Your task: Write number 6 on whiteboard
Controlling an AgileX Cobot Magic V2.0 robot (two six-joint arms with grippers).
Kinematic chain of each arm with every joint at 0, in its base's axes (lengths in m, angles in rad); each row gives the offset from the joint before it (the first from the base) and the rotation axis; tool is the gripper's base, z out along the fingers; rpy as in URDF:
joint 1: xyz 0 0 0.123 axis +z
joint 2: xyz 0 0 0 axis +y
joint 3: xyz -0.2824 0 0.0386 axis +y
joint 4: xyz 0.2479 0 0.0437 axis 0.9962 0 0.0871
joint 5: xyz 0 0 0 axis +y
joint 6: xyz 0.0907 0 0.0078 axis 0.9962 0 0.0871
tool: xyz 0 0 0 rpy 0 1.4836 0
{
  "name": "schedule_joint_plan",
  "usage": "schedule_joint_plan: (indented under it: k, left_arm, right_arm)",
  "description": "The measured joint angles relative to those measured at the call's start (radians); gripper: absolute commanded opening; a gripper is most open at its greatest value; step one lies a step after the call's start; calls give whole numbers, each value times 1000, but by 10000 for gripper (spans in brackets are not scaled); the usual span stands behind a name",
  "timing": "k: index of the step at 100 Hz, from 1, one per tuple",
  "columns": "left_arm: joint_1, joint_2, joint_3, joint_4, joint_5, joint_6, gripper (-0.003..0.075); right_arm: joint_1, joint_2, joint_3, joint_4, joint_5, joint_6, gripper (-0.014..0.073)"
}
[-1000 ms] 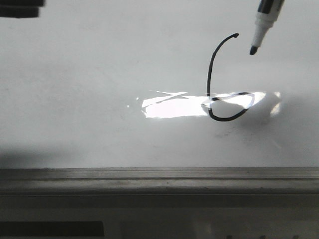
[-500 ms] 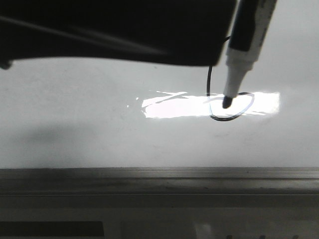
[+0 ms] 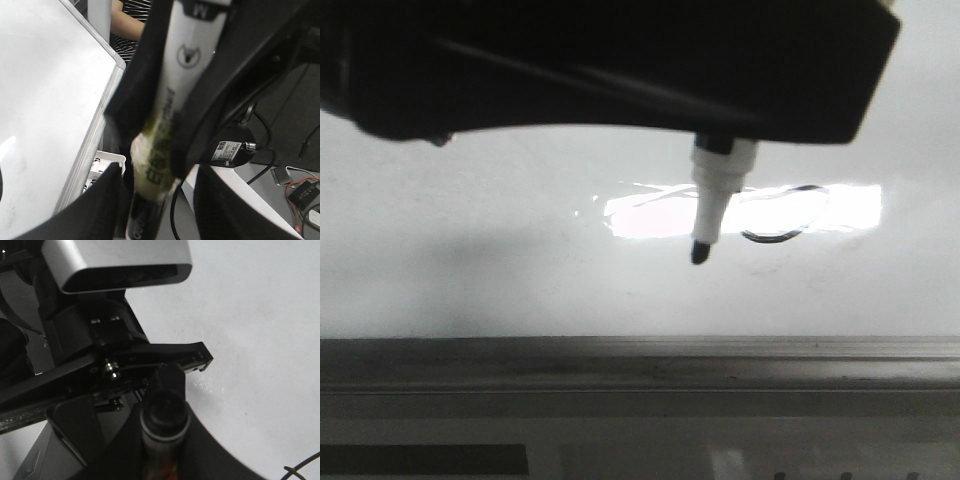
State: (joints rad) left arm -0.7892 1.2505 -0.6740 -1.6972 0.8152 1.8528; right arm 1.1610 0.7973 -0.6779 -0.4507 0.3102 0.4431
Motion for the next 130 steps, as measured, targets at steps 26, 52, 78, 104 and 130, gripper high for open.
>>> schedule_joint_plan:
  k: [26,52,78,104,130]
  left_arm:
    - [2,1,-2,28,5,25,-20]
    - [2,1,-1,40,8,28,15]
    - [2,1,-1,40,23,17,295]
    - [2,1,-1,40,31,17,239]
    - [6,1,-2,38,16,31,-20]
  right_arm:
    - [0,16,0,11,-10,6,-71]
    - [5,16,0,15,-2,8,-71]
    - [6,16,0,-12,0,6,-71]
    - [6,16,0,-27,0,6,-71]
    - [7,16,0,-27,-3,14,-71]
